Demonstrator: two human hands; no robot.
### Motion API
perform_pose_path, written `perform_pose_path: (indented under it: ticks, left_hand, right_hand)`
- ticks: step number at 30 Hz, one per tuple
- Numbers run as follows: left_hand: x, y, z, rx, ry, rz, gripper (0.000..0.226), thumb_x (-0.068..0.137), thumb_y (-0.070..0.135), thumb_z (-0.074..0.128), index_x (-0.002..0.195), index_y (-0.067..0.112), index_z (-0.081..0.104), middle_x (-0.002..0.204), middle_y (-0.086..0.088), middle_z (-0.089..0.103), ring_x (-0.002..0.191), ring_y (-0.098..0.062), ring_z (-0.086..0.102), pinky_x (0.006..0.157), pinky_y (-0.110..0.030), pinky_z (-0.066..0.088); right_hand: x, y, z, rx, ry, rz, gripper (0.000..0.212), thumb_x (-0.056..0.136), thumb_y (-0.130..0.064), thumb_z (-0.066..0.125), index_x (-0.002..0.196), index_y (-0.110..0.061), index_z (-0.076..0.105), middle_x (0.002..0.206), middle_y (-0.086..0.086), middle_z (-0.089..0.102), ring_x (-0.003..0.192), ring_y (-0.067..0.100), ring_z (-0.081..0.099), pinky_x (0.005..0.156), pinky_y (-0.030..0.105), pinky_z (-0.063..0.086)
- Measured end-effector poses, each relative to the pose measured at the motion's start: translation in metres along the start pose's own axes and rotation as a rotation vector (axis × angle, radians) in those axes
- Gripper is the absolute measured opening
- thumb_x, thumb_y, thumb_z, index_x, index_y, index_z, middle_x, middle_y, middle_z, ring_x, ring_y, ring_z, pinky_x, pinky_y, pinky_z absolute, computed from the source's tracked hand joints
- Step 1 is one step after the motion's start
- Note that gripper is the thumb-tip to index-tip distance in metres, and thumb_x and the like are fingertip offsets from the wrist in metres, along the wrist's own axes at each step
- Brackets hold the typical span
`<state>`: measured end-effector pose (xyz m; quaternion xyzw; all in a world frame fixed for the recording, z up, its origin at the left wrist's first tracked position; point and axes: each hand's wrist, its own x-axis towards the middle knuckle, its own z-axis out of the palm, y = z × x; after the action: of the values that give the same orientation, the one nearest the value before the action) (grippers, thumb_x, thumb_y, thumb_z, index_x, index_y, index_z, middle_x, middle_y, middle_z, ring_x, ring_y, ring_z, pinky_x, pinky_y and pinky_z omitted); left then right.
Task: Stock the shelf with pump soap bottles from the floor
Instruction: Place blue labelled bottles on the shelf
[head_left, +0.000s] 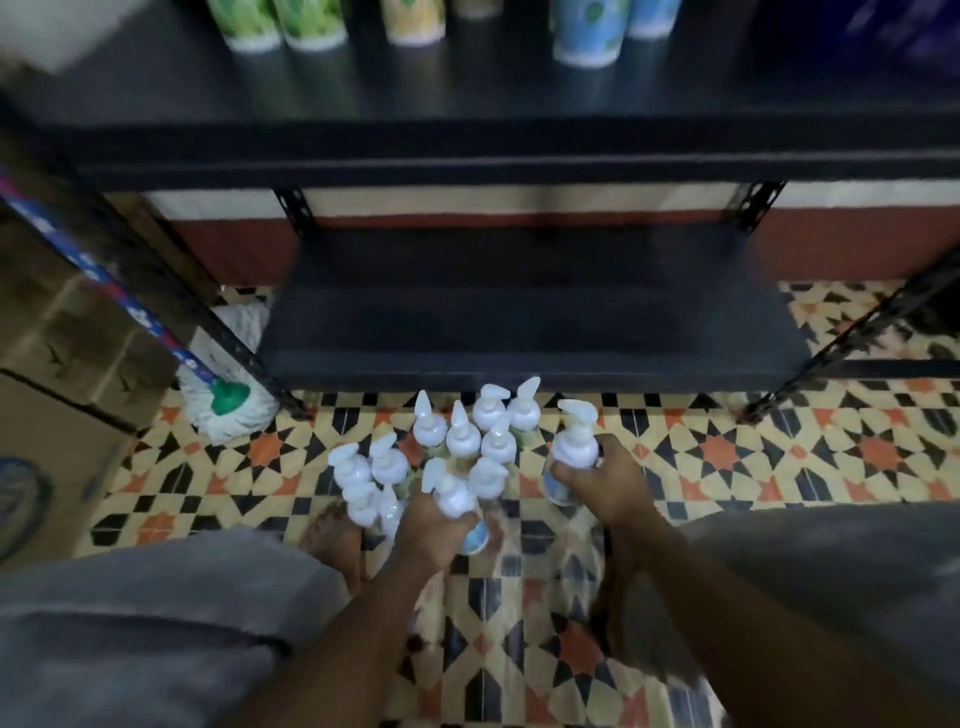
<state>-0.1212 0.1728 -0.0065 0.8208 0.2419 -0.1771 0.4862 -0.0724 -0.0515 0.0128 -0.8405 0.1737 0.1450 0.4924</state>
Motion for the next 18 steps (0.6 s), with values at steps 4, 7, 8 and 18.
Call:
perform_pose_path:
  ticks: [4, 7, 8, 18]
  left_hand:
    - [-0.018, 0.063, -0.047, -0.103, 0.010, 0.186, 0.054, 0.076, 0.021, 0.086, 0.119, 0.021, 0.053, 0.115, -0.003, 0.066, 0.101, -0.018, 0.066, 0.073, -0.025, 0.053]
    - [-0.041, 0.126, -0.080, -0.212, 0.068, 0.286, 0.047, 0.081, 0.019, 0.082, 0.116, 0.013, 0.051, 0.111, -0.007, 0.063, 0.091, -0.013, 0.063, 0.066, -0.023, 0.049]
    - [-0.050, 0.147, -0.091, -0.261, 0.095, 0.340, 0.042, 0.083, 0.018, 0.080, 0.114, 0.012, 0.052, 0.109, -0.006, 0.063, 0.089, -0.010, 0.062, 0.064, -0.021, 0.047]
    - [-0.136, 0.249, -0.151, -0.718, 0.040, 0.588, 0.036, 0.090, 0.049, 0.068, 0.120, 0.030, 0.056, 0.103, -0.003, 0.073, 0.086, -0.035, 0.076, 0.076, -0.050, 0.062]
  right_hand:
    - [-0.023, -0.073, -0.031, 0.114, -0.030, -0.109, 0.047, 0.079, -0.032, 0.081, 0.115, -0.017, 0.056, 0.104, -0.004, 0.065, 0.093, 0.017, 0.067, 0.069, 0.032, 0.053]
    - [-0.043, -0.130, -0.055, 0.187, -0.047, -0.240, 0.037, 0.078, -0.031, 0.079, 0.103, -0.015, 0.057, 0.096, -0.005, 0.064, 0.087, 0.015, 0.065, 0.062, 0.024, 0.047]
    - [-0.053, -0.150, -0.062, 0.226, -0.045, -0.277, 0.035, 0.080, -0.029, 0.078, 0.104, -0.016, 0.057, 0.097, -0.005, 0.065, 0.086, 0.014, 0.065, 0.063, 0.024, 0.046]
    - [-0.130, -0.262, -0.108, 0.472, -0.203, -0.520, 0.030, 0.087, -0.039, 0.074, 0.114, -0.029, 0.067, 0.108, -0.004, 0.075, 0.098, 0.016, 0.074, 0.087, 0.043, 0.059]
